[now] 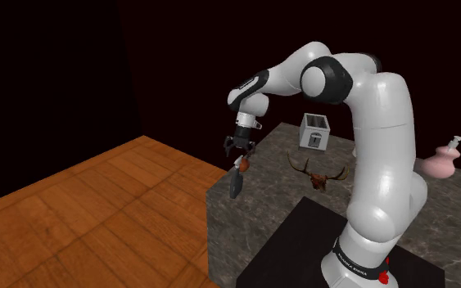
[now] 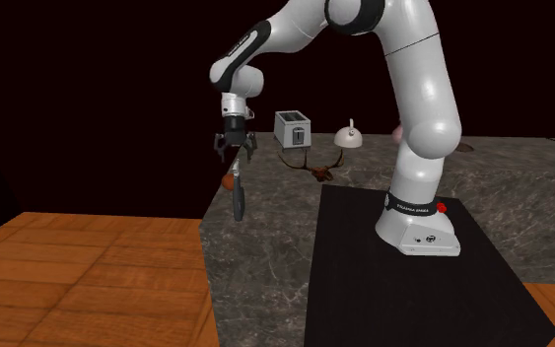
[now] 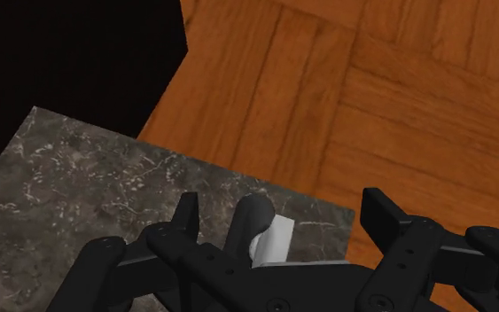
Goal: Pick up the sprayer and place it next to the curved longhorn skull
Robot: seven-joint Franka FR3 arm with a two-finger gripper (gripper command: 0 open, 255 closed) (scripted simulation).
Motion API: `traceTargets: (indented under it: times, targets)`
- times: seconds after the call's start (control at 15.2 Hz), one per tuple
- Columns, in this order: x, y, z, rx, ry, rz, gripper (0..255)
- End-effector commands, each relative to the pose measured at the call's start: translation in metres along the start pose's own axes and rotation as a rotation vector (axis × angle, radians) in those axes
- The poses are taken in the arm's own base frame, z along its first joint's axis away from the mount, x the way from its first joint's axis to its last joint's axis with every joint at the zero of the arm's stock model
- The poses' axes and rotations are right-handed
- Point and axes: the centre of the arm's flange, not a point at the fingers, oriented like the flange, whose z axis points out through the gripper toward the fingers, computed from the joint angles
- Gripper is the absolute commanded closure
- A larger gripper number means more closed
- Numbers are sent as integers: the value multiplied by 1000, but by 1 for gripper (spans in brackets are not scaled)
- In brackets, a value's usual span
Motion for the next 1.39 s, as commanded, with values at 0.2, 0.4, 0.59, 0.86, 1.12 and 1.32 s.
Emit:
traceTargets:
  times: [0.2,0.4,0.59,0.86,1.12,1.32]
  targets:
    - [60,14,36,39,-34,160,0]
    - [94,25,58,62,-54,255,0]
    - [118,35,74,78,-69,322,0]
    - [116,33,95,78,-69,322,0]
    - [115,31,114,78,-69,322,0]
    - [115,31,114,78,-69,322,0]
